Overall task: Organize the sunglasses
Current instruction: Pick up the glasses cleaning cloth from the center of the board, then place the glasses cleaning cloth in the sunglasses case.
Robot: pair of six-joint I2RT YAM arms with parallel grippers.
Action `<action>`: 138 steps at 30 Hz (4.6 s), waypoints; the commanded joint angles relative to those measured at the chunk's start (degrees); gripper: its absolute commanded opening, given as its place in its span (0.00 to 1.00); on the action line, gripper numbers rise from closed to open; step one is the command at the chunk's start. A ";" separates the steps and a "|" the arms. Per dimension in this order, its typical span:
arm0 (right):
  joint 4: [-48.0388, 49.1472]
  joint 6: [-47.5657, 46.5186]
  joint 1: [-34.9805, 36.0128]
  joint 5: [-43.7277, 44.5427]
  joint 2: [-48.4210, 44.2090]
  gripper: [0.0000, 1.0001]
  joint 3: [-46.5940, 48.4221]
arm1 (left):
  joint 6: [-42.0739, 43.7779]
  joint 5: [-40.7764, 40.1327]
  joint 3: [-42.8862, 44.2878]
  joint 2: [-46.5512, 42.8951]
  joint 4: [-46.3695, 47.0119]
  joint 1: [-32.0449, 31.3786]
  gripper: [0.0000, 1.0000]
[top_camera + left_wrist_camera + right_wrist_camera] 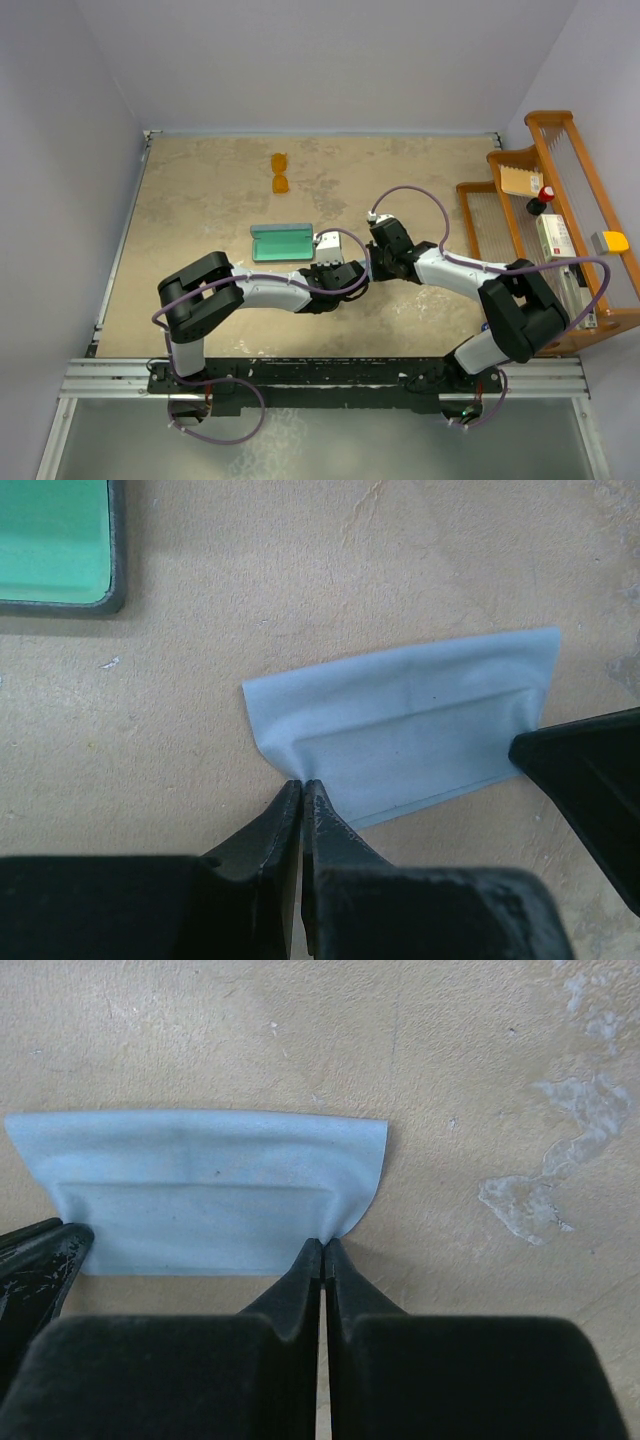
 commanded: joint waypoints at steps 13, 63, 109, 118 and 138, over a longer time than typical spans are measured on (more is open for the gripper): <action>-0.72 0.96 0.71 0.23 -4.02 0.00 4.13 | 3.28 -1.57 2.11 -2.77 -5.52 -0.27 0.00; -0.40 7.04 14.81 3.56 7.93 0.00 21.63 | 14.50 -5.50 -6.25 -26.14 -15.14 11.66 0.00; 0.92 5.95 16.10 3.51 22.71 0.00 36.30 | 25.17 5.06 -8.74 -24.68 -6.43 29.61 0.00; 1.12 4.90 16.02 4.48 24.11 0.00 36.58 | 25.12 6.02 -9.44 -23.71 -4.37 30.19 0.00; 2.54 2.76 14.54 6.11 23.91 0.00 36.47 | 25.41 5.75 -9.52 -22.59 -1.12 30.75 0.00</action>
